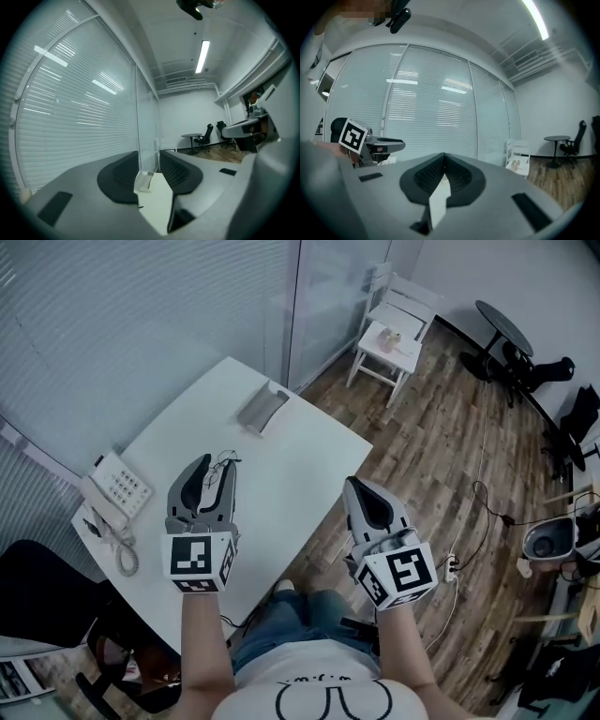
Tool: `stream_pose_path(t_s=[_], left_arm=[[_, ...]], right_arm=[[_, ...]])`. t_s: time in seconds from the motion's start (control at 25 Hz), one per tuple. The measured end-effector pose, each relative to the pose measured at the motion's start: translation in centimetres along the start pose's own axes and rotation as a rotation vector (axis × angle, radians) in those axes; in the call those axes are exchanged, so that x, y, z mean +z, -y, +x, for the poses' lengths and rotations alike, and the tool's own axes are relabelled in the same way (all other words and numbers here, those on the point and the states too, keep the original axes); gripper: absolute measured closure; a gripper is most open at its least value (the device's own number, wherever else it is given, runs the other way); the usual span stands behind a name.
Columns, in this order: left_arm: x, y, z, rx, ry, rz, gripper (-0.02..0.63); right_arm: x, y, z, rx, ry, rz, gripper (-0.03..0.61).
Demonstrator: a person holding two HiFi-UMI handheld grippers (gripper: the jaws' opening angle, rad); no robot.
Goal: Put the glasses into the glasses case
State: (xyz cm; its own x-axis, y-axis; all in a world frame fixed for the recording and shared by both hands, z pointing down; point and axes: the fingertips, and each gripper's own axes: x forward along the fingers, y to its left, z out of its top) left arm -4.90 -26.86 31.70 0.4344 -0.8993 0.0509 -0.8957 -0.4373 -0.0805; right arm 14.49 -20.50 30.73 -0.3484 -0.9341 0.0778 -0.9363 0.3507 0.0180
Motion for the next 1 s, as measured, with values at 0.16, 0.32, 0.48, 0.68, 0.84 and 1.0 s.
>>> stream_pose_path(t_s=[0.16, 0.32, 0.48, 0.68, 0.84, 1.0], left_arm=[[-1.9, -0.5, 1.2, -0.034, -0.076, 0.03, 0.407], [-4.5, -1.0, 2.4, -0.089, -0.178, 0.09, 0.407], [-7.8, -1.6, 4.0, -0.15, -0.283, 0.122, 0.407], [-12.2, -4.1, 6.2, -0.213, -0.428, 0.091, 0.411], [-15.4, -5.8, 8.3, -0.254, -0.55, 0.083, 0.423], [-19.5, -6.8, 9.8, -0.319, -0.68, 0.088, 0.44]], right_arm=[[-1.0, 1.3, 1.4, 0.006, -0.018, 0.013, 0.568], [-2.2, 2.4, 3.7, 0.034, -0.047, 0.022, 0.568], [-3.2, 3.4, 7.0, 0.09, -0.081, 0.003, 0.568], [-4.7, 4.1, 11.5, 0.182, -0.131, -0.02, 0.568], [-5.8, 5.0, 14.6, 0.242, -0.17, -0.022, 0.568], [-7.5, 5.8, 17.7, 0.289, -0.216, -0.032, 0.568]])
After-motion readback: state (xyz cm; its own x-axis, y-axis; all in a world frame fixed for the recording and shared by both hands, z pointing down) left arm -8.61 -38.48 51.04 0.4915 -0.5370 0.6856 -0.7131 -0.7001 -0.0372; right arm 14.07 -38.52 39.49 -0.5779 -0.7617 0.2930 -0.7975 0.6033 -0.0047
